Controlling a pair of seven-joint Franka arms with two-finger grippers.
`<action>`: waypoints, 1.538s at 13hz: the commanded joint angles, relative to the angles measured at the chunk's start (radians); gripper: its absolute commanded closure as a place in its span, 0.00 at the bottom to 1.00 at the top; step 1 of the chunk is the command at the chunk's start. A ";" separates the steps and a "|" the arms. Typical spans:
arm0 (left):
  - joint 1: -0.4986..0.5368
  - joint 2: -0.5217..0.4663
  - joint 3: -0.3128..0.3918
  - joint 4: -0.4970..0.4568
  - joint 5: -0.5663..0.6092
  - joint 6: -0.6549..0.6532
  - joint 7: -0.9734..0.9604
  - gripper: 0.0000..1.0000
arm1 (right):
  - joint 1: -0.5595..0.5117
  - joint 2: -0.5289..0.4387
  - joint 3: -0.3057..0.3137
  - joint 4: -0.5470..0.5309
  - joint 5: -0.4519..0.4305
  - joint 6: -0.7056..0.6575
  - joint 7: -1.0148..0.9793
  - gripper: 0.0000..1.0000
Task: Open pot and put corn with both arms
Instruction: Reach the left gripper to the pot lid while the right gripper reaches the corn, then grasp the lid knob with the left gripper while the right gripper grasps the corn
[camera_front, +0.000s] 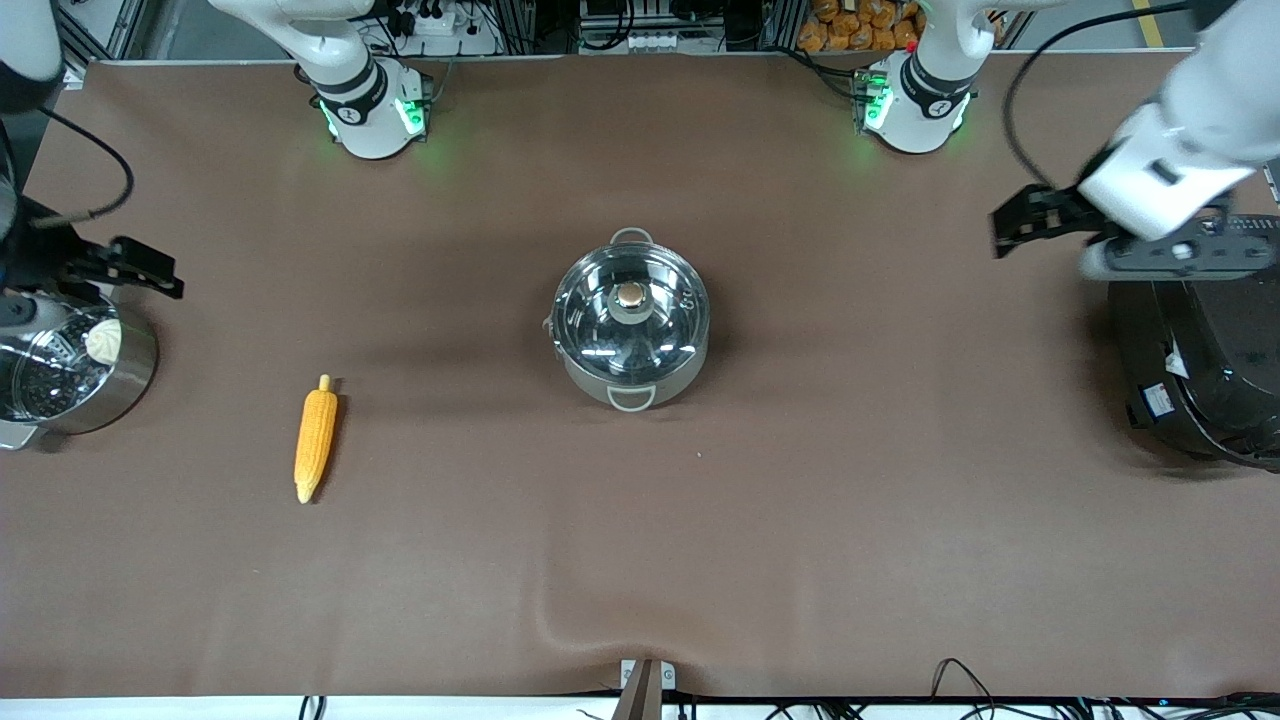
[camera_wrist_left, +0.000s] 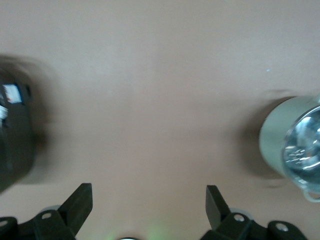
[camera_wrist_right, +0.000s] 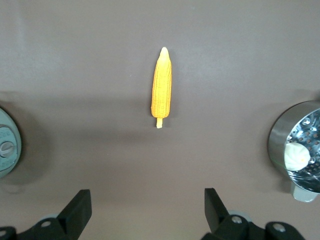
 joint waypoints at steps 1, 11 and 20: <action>-0.028 0.062 -0.070 0.029 -0.020 0.027 -0.118 0.00 | 0.000 0.038 0.010 -0.065 0.005 0.075 -0.008 0.00; -0.340 0.238 -0.080 0.033 -0.006 0.244 -0.557 0.00 | 0.020 0.307 0.008 -0.321 0.004 0.643 -0.006 0.00; -0.568 0.485 -0.046 0.151 0.109 0.401 -0.922 0.00 | 0.014 0.478 0.007 -0.356 -0.094 0.933 -0.008 0.00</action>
